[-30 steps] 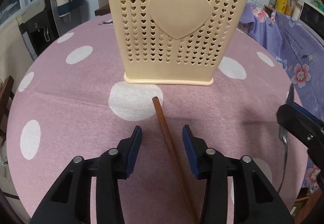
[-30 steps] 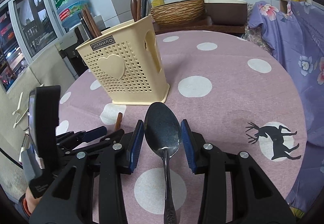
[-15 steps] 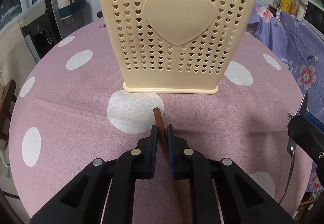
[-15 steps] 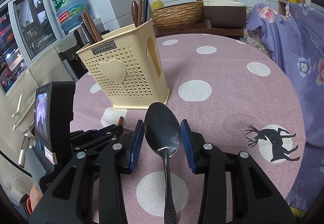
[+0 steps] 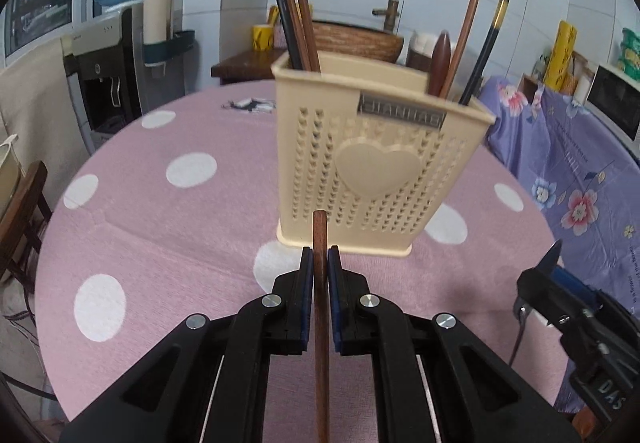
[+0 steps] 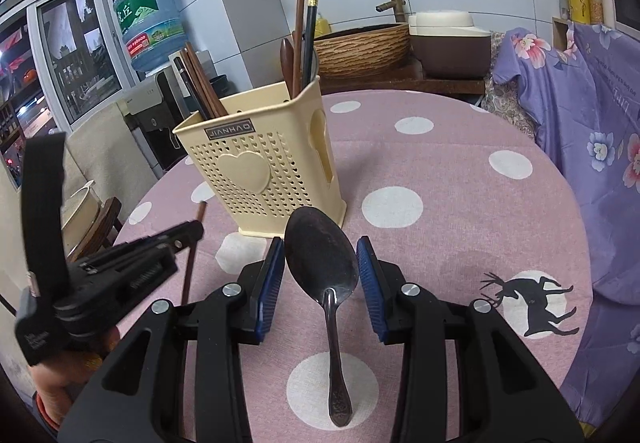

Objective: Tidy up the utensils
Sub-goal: 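Lift the spoon and chopstick and carry them over the holder with both tools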

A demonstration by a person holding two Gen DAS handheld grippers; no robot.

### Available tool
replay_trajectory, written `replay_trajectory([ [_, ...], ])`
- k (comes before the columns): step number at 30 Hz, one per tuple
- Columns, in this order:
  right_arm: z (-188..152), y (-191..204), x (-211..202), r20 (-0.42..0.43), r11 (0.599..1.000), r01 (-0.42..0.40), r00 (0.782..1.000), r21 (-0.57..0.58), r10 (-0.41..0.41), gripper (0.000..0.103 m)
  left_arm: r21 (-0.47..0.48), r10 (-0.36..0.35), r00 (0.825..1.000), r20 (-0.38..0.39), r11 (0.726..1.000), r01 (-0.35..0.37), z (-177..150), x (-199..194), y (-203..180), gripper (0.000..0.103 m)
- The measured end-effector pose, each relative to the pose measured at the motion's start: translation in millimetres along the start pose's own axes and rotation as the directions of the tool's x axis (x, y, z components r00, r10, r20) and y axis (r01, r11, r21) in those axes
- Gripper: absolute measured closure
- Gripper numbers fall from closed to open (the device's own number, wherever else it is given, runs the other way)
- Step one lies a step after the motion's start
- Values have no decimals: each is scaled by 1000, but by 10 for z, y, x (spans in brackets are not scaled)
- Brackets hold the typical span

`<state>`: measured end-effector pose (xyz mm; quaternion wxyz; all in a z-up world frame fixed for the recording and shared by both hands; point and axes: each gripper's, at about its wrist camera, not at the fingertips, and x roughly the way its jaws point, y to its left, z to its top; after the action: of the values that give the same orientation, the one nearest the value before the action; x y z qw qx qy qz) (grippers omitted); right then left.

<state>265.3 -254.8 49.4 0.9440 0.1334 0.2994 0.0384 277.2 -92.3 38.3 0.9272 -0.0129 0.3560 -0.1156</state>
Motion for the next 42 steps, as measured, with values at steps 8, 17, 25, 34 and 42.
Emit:
replay_trajectory([
  [8, 115, 69, -124, 15, 1000, -5, 1000, -13, 5, 65, -36, -33, 990, 136, 999, 38, 215, -413, 119, 95],
  [17, 143, 139, -141, 13, 1000, -6, 1000, -19, 6, 67, -38, -33, 979, 201, 998, 41, 306, -611, 175, 95],
  [25, 153, 166, -159, 20, 1000, -7, 1000, -28, 7, 67, -48, -40, 976, 213, 998, 51, 302, -670, 220, 95],
  [34, 301, 264, -220, 41, 998, -49, 998, -50, 51, 67, -45, -44, 964, 261, 997, 58, 424, -829, 259, 95],
  [42, 732, 422, -351, 84, 990, -123, 988, -71, 129, 67, -36, -90, 948, 307, 994, 106, 760, -1014, 275, 95],
])
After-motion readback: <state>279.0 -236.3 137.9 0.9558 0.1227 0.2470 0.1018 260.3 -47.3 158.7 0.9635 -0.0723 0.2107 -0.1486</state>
